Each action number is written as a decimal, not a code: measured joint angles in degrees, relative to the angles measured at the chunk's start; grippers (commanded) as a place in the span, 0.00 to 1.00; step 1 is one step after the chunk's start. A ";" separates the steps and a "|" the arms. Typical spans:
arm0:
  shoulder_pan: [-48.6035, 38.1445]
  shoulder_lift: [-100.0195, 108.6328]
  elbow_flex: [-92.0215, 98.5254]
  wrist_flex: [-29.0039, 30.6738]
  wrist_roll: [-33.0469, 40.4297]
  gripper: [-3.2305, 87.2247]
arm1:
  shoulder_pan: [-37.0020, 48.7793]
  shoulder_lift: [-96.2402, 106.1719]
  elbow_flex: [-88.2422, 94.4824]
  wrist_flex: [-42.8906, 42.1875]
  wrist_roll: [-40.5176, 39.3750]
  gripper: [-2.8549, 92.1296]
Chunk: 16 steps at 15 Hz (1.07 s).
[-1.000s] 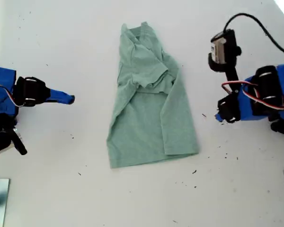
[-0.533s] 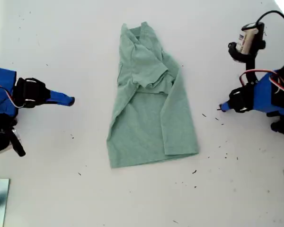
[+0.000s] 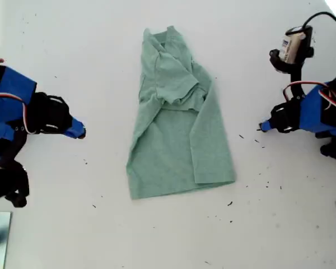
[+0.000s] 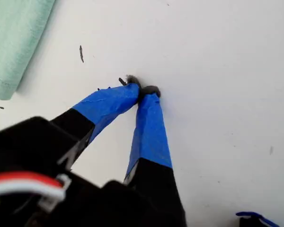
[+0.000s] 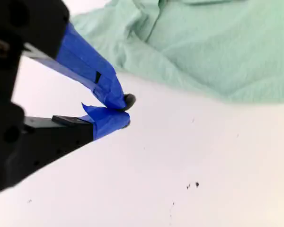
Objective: Fold t shirt
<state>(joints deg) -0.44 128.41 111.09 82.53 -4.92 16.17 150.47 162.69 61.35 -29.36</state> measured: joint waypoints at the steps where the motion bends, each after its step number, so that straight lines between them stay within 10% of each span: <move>1: 0.62 -8.00 -10.81 4.04 0.44 0.11 | 0.00 0.00 0.00 0.00 0.00 0.06; 2: 1.93 -15.21 -20.39 6.68 1.41 0.29 | 0.00 0.00 0.00 0.00 0.00 0.06; 4: 4.04 -22.76 -31.82 7.73 2.81 0.34 | 0.00 0.00 0.18 0.00 0.00 0.06; 13: 5.19 -39.73 -33.57 6.86 1.41 0.37 | -0.53 3.43 2.02 0.00 0.09 0.06; 16: 6.33 -43.07 -23.99 -3.16 -0.88 0.30 | -0.62 5.36 2.99 -0.18 0.26 0.06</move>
<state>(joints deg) 5.89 85.34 87.10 79.37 -5.80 15.56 155.83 165.67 61.17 -29.09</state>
